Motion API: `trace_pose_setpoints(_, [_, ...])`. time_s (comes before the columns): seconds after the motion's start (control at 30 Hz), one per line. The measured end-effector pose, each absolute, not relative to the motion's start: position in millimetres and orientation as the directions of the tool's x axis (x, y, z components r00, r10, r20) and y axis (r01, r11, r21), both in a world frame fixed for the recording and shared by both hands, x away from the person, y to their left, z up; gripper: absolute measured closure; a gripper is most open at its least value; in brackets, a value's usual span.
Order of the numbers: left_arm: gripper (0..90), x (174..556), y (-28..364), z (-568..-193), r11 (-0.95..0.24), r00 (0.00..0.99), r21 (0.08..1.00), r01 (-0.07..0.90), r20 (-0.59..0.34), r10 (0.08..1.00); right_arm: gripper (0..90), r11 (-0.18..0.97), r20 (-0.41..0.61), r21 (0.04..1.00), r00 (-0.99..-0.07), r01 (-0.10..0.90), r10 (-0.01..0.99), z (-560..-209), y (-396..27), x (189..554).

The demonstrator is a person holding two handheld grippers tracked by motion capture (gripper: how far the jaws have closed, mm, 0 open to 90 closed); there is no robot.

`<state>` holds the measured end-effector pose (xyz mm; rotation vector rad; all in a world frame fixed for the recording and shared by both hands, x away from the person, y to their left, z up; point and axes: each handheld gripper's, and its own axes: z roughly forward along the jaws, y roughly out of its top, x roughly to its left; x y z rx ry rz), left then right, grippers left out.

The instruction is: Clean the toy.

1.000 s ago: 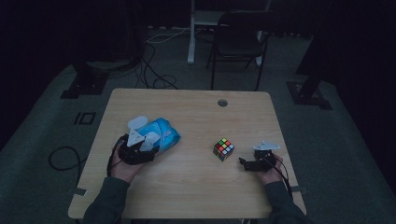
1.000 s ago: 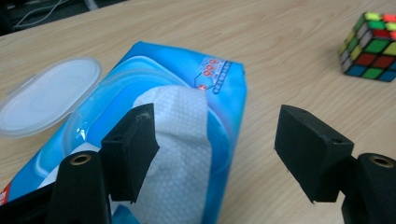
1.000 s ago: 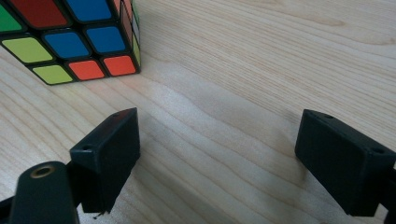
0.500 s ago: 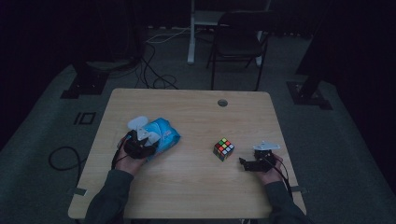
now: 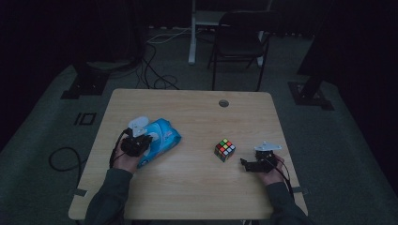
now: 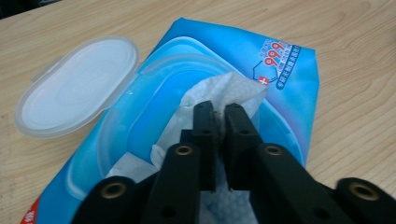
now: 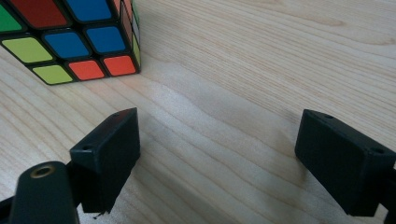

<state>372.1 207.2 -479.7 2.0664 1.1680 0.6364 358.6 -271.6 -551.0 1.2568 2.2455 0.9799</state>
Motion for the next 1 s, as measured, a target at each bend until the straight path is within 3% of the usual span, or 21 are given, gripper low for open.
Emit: trace_pose_setpoints(1.0, [88.7, 369, 214, -439, -0.344, 0.477, 0.810, 0.474, 0.092, 0.874, 14.3, 0.358, 0.004, 0.732, -0.529, 0.580, 0.849, -551, -272, 358])
